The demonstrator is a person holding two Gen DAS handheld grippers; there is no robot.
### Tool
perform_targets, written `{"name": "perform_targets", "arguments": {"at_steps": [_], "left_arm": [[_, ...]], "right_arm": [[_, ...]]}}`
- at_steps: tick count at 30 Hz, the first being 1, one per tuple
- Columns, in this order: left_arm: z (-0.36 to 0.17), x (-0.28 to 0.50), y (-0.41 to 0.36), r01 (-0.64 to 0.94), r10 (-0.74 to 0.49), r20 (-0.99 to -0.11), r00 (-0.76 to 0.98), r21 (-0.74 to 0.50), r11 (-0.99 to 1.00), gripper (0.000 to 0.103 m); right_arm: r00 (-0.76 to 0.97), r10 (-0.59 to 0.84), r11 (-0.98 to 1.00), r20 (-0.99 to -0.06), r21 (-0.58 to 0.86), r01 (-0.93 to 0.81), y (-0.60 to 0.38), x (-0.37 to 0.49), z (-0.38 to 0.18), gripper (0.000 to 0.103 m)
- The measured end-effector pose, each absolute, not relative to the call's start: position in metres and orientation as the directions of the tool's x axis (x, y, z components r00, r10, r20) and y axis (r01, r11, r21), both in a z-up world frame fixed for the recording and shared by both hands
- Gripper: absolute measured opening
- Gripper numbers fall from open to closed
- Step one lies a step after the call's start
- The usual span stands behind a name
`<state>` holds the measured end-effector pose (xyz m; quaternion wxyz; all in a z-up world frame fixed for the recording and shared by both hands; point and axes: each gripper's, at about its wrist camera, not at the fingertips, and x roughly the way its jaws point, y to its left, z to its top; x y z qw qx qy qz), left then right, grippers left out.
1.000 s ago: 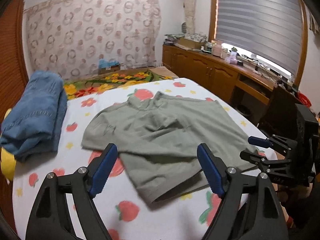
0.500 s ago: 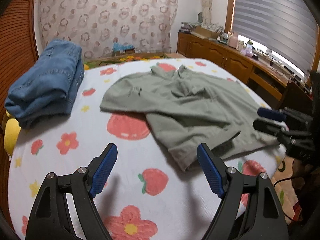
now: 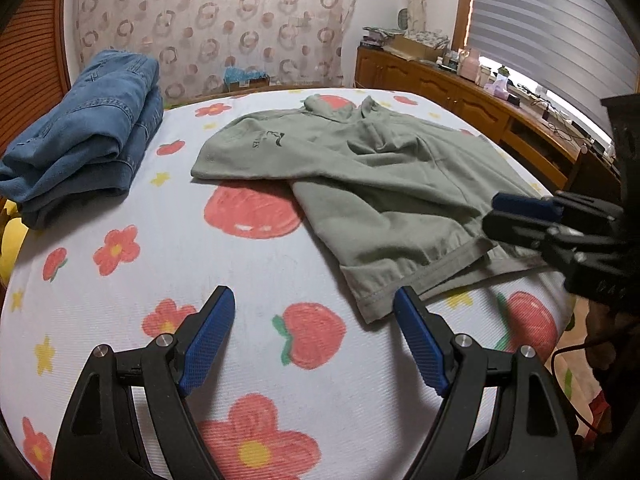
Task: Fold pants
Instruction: 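Grasp the side edge with the right gripper and fold it toward the middle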
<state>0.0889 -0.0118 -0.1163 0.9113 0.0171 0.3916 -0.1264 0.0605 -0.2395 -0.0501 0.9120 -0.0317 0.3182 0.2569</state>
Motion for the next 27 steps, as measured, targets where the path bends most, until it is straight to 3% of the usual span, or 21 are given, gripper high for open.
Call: {"name": "perform_targets", "arguments": {"at_steps": [7, 11, 14, 27], "left_arm": [[-0.116, 0.087, -0.011, 0.245, -0.218, -0.710, 0.670, -0.065, 0.967, 0.082], [-0.116, 0.087, -0.010, 0.241, -0.220, -0.710, 0.669, -0.073, 0.968, 0.082], [-0.112, 0.086, -0.010, 0.236, -0.227, -0.700, 0.677, -0.086, 0.968, 0.082], [-0.077, 0.084, -0.024, 0.258, -0.256, -0.629, 0.734, -0.090, 0.962, 0.082]], "right_arm": [[0.617, 0.468, 0.854, -0.632, 0.145, -0.499, -0.239, 0.074, -0.056, 0.026], [0.606, 0.486, 0.845, -0.630, 0.160, -0.511, -0.238, 0.076, -0.054, 0.011], [0.624, 0.490, 0.844, -0.609, 0.152, -0.515, -0.233, 0.072, -0.050, 0.005], [0.747, 0.452, 0.882, -0.488, 0.117, -0.457, -0.272, 0.038, -0.024, 0.005]]}}
